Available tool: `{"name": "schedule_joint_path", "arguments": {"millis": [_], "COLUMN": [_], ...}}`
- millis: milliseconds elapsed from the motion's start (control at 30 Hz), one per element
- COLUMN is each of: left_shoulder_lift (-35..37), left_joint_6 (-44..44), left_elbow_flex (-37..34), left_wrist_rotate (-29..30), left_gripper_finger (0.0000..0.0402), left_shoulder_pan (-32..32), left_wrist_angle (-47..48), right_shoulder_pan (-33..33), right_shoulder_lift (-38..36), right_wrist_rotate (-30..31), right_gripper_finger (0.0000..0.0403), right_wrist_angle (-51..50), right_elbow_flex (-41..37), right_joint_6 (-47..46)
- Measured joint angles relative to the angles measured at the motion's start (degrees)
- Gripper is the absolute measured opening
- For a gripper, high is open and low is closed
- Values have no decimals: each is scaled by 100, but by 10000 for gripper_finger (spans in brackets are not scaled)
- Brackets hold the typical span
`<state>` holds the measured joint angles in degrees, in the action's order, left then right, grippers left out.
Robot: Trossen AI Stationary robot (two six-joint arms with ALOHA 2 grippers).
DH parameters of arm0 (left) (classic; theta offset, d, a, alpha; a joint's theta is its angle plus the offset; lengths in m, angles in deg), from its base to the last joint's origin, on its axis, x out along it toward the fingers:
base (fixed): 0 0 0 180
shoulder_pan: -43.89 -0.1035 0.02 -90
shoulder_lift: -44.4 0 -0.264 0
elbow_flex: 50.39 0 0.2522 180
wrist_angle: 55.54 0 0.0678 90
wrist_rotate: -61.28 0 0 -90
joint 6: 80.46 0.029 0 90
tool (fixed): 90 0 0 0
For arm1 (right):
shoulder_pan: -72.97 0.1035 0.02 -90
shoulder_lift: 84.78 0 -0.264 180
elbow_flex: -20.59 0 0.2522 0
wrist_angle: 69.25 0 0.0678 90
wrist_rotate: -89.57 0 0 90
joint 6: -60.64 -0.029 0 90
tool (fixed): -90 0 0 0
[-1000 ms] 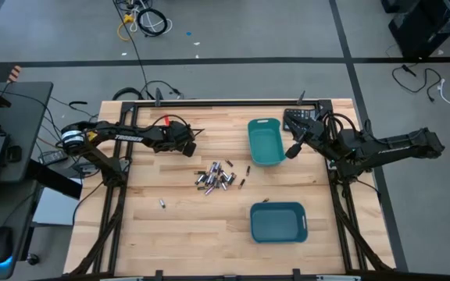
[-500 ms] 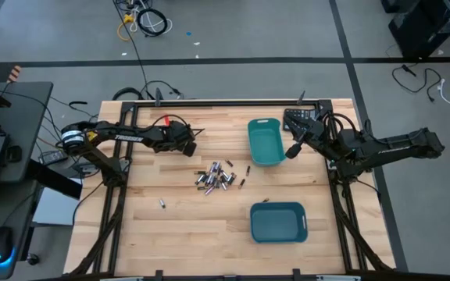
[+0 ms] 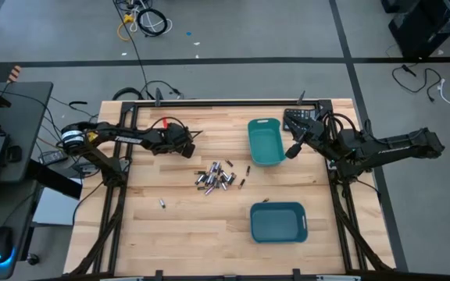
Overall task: Sort batteries
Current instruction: Put the silver battery into the green bin
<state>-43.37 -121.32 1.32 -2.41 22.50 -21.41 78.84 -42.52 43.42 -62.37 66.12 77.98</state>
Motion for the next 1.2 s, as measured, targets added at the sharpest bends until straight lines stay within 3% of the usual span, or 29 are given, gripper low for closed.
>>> {"name": "schedule_joint_path", "arguments": {"millis": [767, 1200], "left_shoulder_lift": [2, 2], "left_joint_6": [2, 6], "left_elbow_flex": [-81, -80], "left_wrist_rotate": [-35, -27], "left_gripper_finger": [123, 47], "left_shoulder_pan": [0, 0], "left_wrist_angle": [-171, -173], "right_shoulder_pan": [0, 0], "right_shoulder_lift": [0, 0], "right_wrist_rotate": [-2, 0], "right_gripper_finger": [52, 51], "right_wrist_angle": [1, 1], "right_elbow_flex": [0, 0], "right_joint_6": [-72, -70]}}
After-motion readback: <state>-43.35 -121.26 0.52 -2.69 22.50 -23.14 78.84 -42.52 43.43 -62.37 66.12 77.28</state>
